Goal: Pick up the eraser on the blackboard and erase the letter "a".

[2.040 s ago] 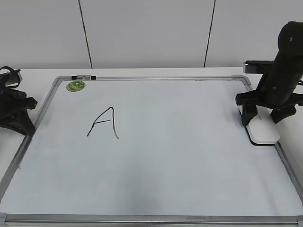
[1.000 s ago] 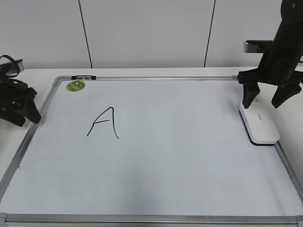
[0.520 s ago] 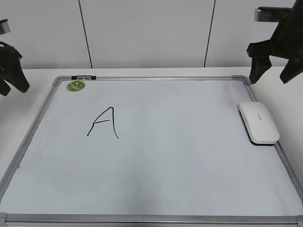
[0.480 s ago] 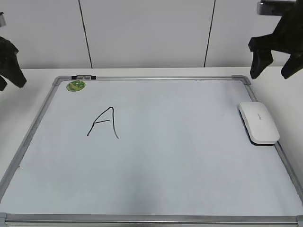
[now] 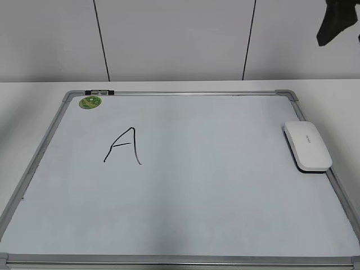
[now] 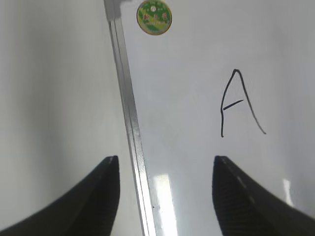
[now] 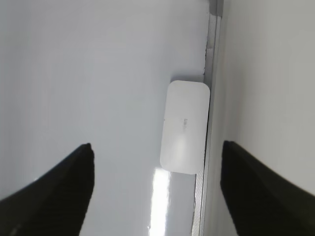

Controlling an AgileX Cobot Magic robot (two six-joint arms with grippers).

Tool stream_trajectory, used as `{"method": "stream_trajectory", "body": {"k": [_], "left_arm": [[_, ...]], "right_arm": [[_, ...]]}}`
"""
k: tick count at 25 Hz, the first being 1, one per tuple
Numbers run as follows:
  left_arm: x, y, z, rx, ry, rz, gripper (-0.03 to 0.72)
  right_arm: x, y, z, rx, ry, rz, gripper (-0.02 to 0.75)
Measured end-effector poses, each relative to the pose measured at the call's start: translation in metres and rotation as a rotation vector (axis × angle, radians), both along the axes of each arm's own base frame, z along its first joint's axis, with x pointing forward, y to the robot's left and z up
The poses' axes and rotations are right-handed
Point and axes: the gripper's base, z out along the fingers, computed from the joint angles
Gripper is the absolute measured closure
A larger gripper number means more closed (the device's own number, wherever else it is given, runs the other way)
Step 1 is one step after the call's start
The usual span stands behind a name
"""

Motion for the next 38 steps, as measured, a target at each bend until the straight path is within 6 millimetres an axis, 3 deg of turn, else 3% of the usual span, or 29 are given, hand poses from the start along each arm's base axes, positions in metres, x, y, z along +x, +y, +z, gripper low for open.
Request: {"method": "stream_trajectory", "body": {"k": [3, 7, 15, 18, 28, 38], "left_arm": [[-0.025, -0.009, 0.028, 0.026, -0.074, -0.013, 0.247], [-0.059, -0.020, 0.045, 0.027, -0.121, -0.038, 0.247], [-0.123, -0.022, 0.035, 0.022, -0.109, -0.046, 0.247], [-0.157, -0.022, 0.030, 0.022, -0.122, -0.045, 0.246], [-0.239, -0.020, -0.014, 0.017, -0.128, -0.046, 0.247], [-0.298, -0.019, -0.079, 0.012, -0.135, -0.046, 0.246]], "right_arm": [[-0.018, 0.000, 0.017, 0.007, -0.041, 0.003, 0.144], [-0.048, -0.001, 0.031, 0.014, -0.074, 0.005, 0.145], [-0.122, -0.003, 0.039, 0.019, -0.112, 0.009, 0.145], [-0.149, -0.004, 0.039, 0.020, -0.133, 0.009, 0.145], [-0.233, -0.006, 0.020, 0.028, -0.199, 0.006, 0.146], [-0.292, -0.007, -0.032, 0.048, -0.199, 0.009, 0.147]]}}
